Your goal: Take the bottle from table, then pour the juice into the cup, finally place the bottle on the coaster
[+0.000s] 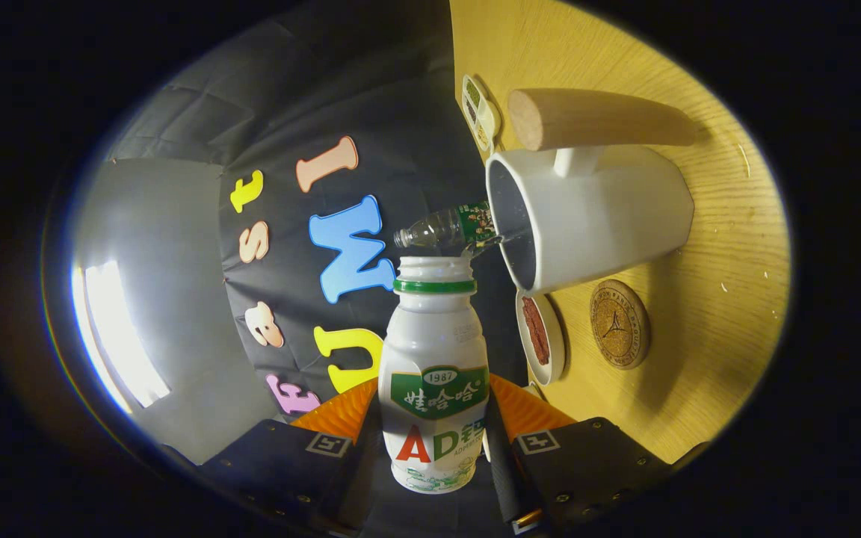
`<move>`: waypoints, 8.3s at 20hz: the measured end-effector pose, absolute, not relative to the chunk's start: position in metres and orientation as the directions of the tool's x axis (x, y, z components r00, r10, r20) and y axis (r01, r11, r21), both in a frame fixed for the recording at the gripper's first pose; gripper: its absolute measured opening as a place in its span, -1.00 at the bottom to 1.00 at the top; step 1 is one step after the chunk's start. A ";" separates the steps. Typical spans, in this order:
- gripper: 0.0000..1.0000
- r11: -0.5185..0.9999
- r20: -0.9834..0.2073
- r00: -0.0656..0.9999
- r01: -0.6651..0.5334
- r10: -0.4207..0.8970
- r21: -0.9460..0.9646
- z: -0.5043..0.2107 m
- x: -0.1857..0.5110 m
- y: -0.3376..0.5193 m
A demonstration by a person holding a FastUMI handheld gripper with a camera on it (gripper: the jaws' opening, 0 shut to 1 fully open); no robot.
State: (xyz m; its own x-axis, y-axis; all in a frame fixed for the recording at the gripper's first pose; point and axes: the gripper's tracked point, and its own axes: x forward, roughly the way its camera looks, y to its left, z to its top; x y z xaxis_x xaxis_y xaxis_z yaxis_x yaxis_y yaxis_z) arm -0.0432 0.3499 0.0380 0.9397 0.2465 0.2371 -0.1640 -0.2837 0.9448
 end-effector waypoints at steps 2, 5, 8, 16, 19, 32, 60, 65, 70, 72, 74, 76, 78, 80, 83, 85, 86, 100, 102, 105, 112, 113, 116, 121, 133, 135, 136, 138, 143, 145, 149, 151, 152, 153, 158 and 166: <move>0.31 -0.286 0.238 0.939 -0.164 0.247 0.944 0.038 -0.043 0.349; 0.31 -0.303 0.242 0.939 -0.164 0.243 0.939 0.039 -0.043 0.349; 0.31 -0.311 0.248 0.938 -0.168 0.242 0.936 0.039 -0.042 0.350; 0.31 -0.349 0.253 0.942 -0.165 0.223 0.922 0.039 -0.043 0.344; 0.31 -0.375 0.256 0.943 -0.163 0.213 0.912 0.039 -0.043 0.343; 0.31 -0.422 0.262 0.944 -0.160 0.198 0.893 0.036 -0.042 0.337; 0.31 -0.416 0.264 0.942 -0.159 0.209 0.895 0.033 -0.045 0.335; 0.31 -0.422 0.261 0.943 -0.154 0.208 0.893 0.030 -0.044 0.336; 0.31 -0.418 0.261 0.942 -0.154 0.212 0.895 0.030 -0.043 0.336; 0.31 -0.414 0.260 0.942 -0.154 0.214 0.897 0.029 -0.043 0.338; 0.31 -0.411 0.257 0.943 -0.152 0.212 0.899 0.028 -0.043 0.335; 0.31 -0.413 0.254 0.944 -0.150 0.209 0.898 0.027 -0.040 0.334; 0.31 -0.413 0.256 0.944 -0.153 0.207 0.898 0.027 -0.041 0.333; 0.31 -0.410 0.256 0.945 -0.154 0.206 0.899 0.027 -0.040 0.332; 0.31 -0.413 0.255 0.944 -0.152 0.207 0.898 0.025 -0.039 0.332; 0.31 -0.415 0.254 0.945 -0.151 0.205 0.897 0.023 -0.037 0.330; 0.31 -0.413 0.255 0.945 -0.153 0.206 0.898 0.025 -0.036 0.331; 0.31 -0.279 0.223 0.951 -0.160 0.213 0.947 0.023 -0.031 0.325; 0.31 -0.193 0.210 0.956 -0.170 0.205 0.966 0.023 -0.030 0.320; 0.31 -0.061 0.183 0.962 -0.175 0.203 0.983 0.025 -0.032 0.314; 0.32 0.215 0.168 0.965 -0.211 0.201 0.954 0.035 -0.028 0.317; 0.32 0.252 0.149 0.968 -0.198 0.203 0.947 0.032 -0.027 0.318; 0.32 0.290 0.141 0.965 -0.202 0.219 0.935 0.033 -0.028 0.323; 0.32 0.508 0.122 0.966 -0.224 0.227 0.832 0.036 -0.027 0.331; 0.33 0.912 -0.012 0.982 -0.170 0.188 0.372 0.024 -0.020 0.352; 0.33 0.943 -0.004 0.988 -0.149 0.157 0.299 0.027 -0.020 0.350; 0.33 0.958 0.009 0.990 -0.135 0.137 0.252 0.030 -0.020 0.348; 0.33 0.982 0.031 0.994 -0.108 0.104 0.156 0.035 -0.019 0.347; 0.33 0.993 0.053 0.992 -0.115 0.114 0.012 0.036 -0.014 0.363; 0.33 0.992 0.055 0.991 -0.123 0.123 0.003 0.035 -0.009 0.367; 0.33 0.992 0.059 0.991 -0.120 0.122 -0.035 0.028 0.007 0.368; 0.33 0.992 0.045 0.991 -0.125 0.126 -0.028 0.021 0.015 0.369; 0.33 0.991 0.037 0.990 -0.134 0.134 -0.018 0.016 0.018 0.371; 0.33 0.991 0.029 0.990 -0.137 0.137 -0.011 0.012 0.021 0.372; 0.33 0.989 0.006 0.989 -0.148 0.148 -0.003 0.000 0.030 0.376; 0.34 0.990 0.010 0.991 -0.136 0.136 0.022 -0.003 0.036 0.370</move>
State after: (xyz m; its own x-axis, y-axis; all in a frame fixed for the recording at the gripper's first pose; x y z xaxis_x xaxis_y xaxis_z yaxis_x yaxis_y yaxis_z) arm 0.0356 0.3698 -0.0033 0.9907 0.1358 0.0103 -0.1360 0.9905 0.0217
